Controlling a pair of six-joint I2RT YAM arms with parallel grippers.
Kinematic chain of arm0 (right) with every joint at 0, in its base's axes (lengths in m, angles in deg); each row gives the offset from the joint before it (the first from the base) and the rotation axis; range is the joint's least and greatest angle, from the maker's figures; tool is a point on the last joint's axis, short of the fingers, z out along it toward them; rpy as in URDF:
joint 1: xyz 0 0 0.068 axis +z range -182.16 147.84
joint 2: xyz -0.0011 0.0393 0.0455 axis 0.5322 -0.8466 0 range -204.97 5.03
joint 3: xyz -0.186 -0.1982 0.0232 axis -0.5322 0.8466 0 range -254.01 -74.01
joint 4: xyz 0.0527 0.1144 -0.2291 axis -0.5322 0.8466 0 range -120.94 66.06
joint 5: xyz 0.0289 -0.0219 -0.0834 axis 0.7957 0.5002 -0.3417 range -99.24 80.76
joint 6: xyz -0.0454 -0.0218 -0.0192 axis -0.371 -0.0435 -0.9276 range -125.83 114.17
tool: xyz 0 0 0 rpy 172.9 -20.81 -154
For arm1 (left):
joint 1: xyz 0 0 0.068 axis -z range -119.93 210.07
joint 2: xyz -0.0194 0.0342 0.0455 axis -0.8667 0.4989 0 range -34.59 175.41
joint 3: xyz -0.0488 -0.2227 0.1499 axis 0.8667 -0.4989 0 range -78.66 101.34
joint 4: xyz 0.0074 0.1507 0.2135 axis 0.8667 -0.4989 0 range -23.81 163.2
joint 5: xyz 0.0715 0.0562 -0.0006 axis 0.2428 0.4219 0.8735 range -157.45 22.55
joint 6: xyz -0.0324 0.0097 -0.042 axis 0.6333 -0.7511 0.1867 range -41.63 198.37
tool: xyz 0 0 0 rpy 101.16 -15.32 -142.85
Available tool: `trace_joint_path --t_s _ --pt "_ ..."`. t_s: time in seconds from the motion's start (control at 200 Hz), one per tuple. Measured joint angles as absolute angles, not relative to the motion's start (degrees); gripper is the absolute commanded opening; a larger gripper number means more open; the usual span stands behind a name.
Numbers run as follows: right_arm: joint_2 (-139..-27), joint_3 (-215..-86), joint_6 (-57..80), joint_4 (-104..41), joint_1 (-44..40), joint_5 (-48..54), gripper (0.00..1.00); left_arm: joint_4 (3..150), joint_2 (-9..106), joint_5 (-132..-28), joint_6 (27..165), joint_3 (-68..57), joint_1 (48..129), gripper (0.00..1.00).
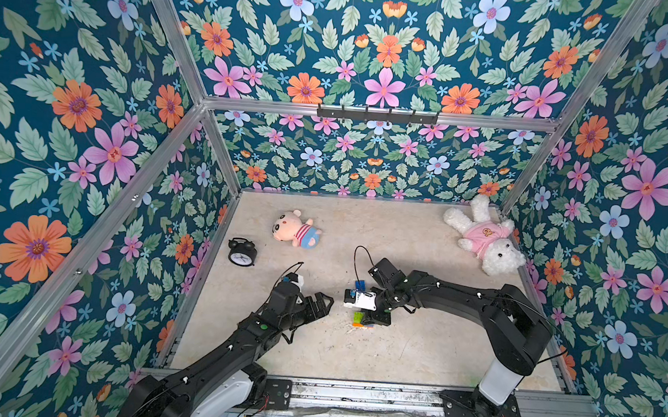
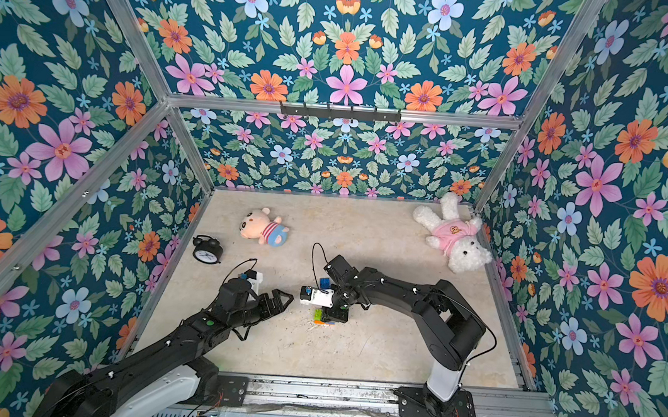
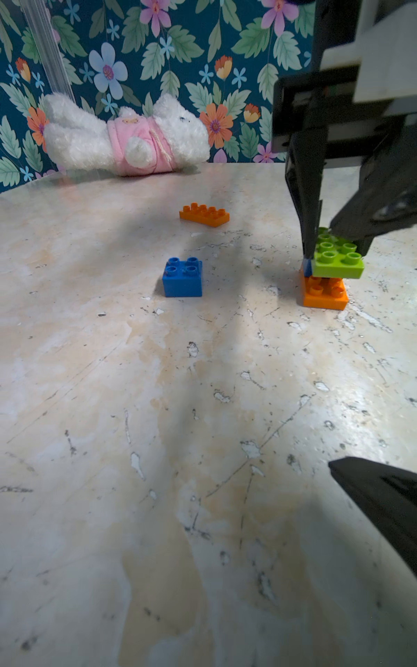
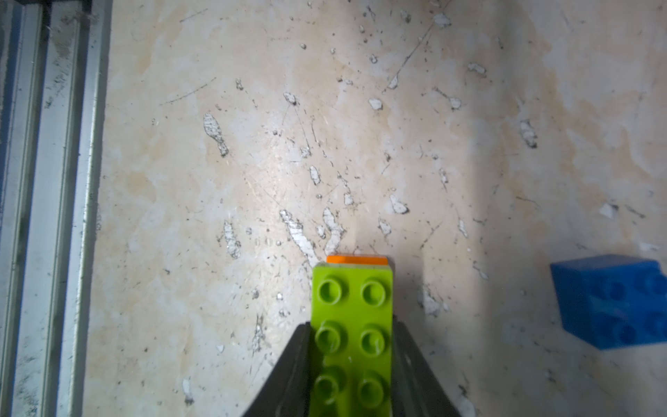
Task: Assemble the number 5 with lego
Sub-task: Assemble the lego brick with the lego brick.
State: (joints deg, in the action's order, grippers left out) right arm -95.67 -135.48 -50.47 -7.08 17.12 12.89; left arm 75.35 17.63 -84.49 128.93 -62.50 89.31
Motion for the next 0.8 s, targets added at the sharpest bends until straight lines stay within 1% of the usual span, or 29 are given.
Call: trace_joint_path --t_s 0.1,0.165,0.175,0.18,0.195,0.23,0.315,0.36,0.435,0.485,0.51,0.54,0.595,0.735,0.8 --pt "-95.6 -135.7 -50.0 -6.1 17.1 11.0 0.50 75.3 17.6 -84.5 128.7 -62.0 89.3 0.99" --pt "-95.1 -135.7 -49.3 -5.4 17.1 10.7 0.52 75.0 17.7 -84.5 128.3 -61.6 89.3 0.99" --pt "-94.9 -135.7 -49.1 -5.3 17.1 10.7 0.64 74.9 17.7 -84.5 128.2 -61.5 89.3 0.99" --pt "-94.9 -135.7 -49.1 -5.3 17.1 10.7 0.67 74.9 17.7 -84.6 128.1 -61.5 89.3 0.99" --pt "-94.7 -135.7 -49.2 -5.3 17.1 10.7 0.72 74.8 17.7 -84.6 127.9 -61.4 89.3 0.99" --pt "-94.2 -135.8 -48.8 -5.2 17.1 10.7 0.75 74.6 17.7 -84.6 127.9 -61.2 89.3 0.99" --pt "-92.6 -136.1 -48.3 -5.2 17.1 11.1 0.77 74.4 18.0 -85.1 127.6 -60.7 89.3 0.99" --pt "-91.3 -136.4 -47.2 -5.5 17.1 11.1 0.77 74.4 18.2 -85.4 127.5 -60.4 89.3 0.99" --pt "-87.4 -135.8 -42.7 -7.1 16.9 9.5 0.75 75.0 18.8 -86.0 127.5 -60.2 89.3 0.99" --pt "-84.4 -134.9 -37.4 -9.5 16.4 8.5 0.70 75.8 19.6 -86.9 127.5 -60.2 89.4 0.99" --pt "-83.1 -134.2 -34.5 -10.9 16.0 8.1 0.70 76.3 20.1 -87.2 127.5 -60.1 89.5 0.99" --pt "-81.4 -133.1 -29.3 -12.8 15.5 6.7 0.71 76.8 20.8 -87.5 127.5 -59.9 90.0 0.99" --pt "-78.5 -131.0 -19.2 -15.3 14.6 4.1 0.67 77.6 22.2 -88.1 127.5 -59.3 91.3 0.99" --pt "-71.4 -122.1 6.5 -21.0 14.2 0.8 0.65 80.4 26.8 -88.5 127.5 -57.3 96.5 0.99" --pt "-69.4 -117.9 16.7 -23.1 14.2 -0.2 0.59 81.3 29.6 -88.5 127.4 -56.0 98.8 0.99"
